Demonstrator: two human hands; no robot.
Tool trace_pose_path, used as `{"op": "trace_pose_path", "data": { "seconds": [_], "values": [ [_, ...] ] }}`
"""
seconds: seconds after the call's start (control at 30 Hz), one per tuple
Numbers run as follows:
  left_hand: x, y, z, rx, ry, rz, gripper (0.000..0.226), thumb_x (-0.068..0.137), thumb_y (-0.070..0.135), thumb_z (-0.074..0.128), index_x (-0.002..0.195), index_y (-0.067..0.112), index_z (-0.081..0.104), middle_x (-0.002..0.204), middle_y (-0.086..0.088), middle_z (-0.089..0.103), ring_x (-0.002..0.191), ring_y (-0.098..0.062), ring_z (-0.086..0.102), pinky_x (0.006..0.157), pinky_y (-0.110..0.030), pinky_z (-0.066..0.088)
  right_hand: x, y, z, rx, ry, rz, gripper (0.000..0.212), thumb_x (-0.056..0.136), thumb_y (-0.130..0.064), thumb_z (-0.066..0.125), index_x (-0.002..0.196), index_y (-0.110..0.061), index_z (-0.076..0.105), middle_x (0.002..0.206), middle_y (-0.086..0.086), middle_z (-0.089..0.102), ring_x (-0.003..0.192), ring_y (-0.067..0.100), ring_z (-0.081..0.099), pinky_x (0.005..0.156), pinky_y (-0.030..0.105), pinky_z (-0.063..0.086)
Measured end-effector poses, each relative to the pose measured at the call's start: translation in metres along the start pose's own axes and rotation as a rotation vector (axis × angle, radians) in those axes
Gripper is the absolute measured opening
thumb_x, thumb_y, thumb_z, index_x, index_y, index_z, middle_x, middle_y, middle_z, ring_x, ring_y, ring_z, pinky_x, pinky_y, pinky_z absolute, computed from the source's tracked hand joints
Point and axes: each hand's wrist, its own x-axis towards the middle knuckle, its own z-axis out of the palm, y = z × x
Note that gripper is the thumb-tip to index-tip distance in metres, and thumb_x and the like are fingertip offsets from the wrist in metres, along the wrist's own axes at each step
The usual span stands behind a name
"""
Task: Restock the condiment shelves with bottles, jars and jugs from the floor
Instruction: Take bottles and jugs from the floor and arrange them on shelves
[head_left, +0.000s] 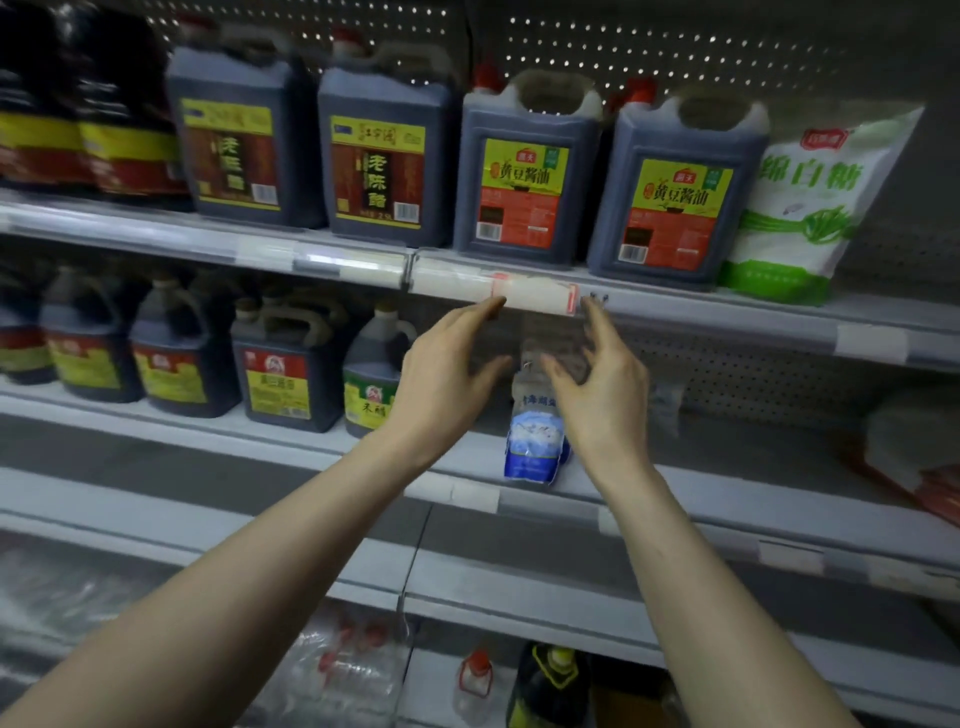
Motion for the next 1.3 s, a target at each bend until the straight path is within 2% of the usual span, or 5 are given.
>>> {"op": "trace_pose_path", "data": {
  "seconds": [0.43,0.57,0.9,1.1,1.3],
  "values": [
    [-0.148,-0.077,-0.063,0.039,-0.062,-0.217,0.058,0.089,0.023,0.071,0.143,0.019,0.050,0.135,0.001,0.060,0.123,-0.016,0.056,0.099,-0.042,0.049,-0.136,-0.020,0.077,0.000,-0.273,0.068,0.067,0.091,-0.019,0.073,0.150,-0.017,0.042,0.149,0.004,0.051,0.135,0.024,0.051,0.109,0.046,0.044],
    [-0.195,-0.106,-0.066,0.073,-0.097,-0.316,0.059,0.088,0.025,0.072,0.142,0.017,0.050,0.135,0.001,0.060,0.123,-0.014,0.056,0.100,-0.032,0.047,-0.172,-0.007,0.103,0.033,-0.413,0.082,0.068,0.091,-0.015,0.072,0.152,-0.015,0.041,0.152,0.002,0.048,0.139,0.020,0.047,0.113,0.043,0.042],
    [-0.317,-0.172,-0.039,0.098,-0.215,-0.630,0.063,0.088,0.030,0.073,0.144,0.018,0.048,0.138,0.000,0.058,0.125,-0.015,0.054,0.104,-0.034,0.045,-0.257,0.063,0.172,0.012,-0.788,0.131,0.063,0.090,-0.012,0.073,0.148,-0.012,0.047,0.147,0.005,0.054,0.135,0.021,0.051,0.111,0.039,0.044],
    [-0.396,-0.204,-0.010,0.111,-0.301,-0.778,0.067,0.088,0.032,0.072,0.147,0.021,0.043,0.137,0.002,0.057,0.126,-0.012,0.052,0.101,-0.023,0.039,-0.318,0.114,0.209,0.010,-1.006,0.214,0.063,0.093,-0.012,0.069,0.150,-0.017,0.044,0.149,0.002,0.051,0.136,0.019,0.050,0.109,0.033,0.044],
    [-0.471,-0.238,0.024,0.121,-0.382,-0.907,0.068,0.088,0.030,0.073,0.147,0.017,0.042,0.141,-0.003,0.055,0.128,-0.020,0.052,0.102,-0.032,0.042,-0.376,0.173,0.245,0.000,-1.168,0.279,0.064,0.094,-0.012,0.067,0.152,-0.018,0.041,0.150,0.002,0.050,0.137,0.020,0.049,0.110,0.044,0.044]
  ]
}}
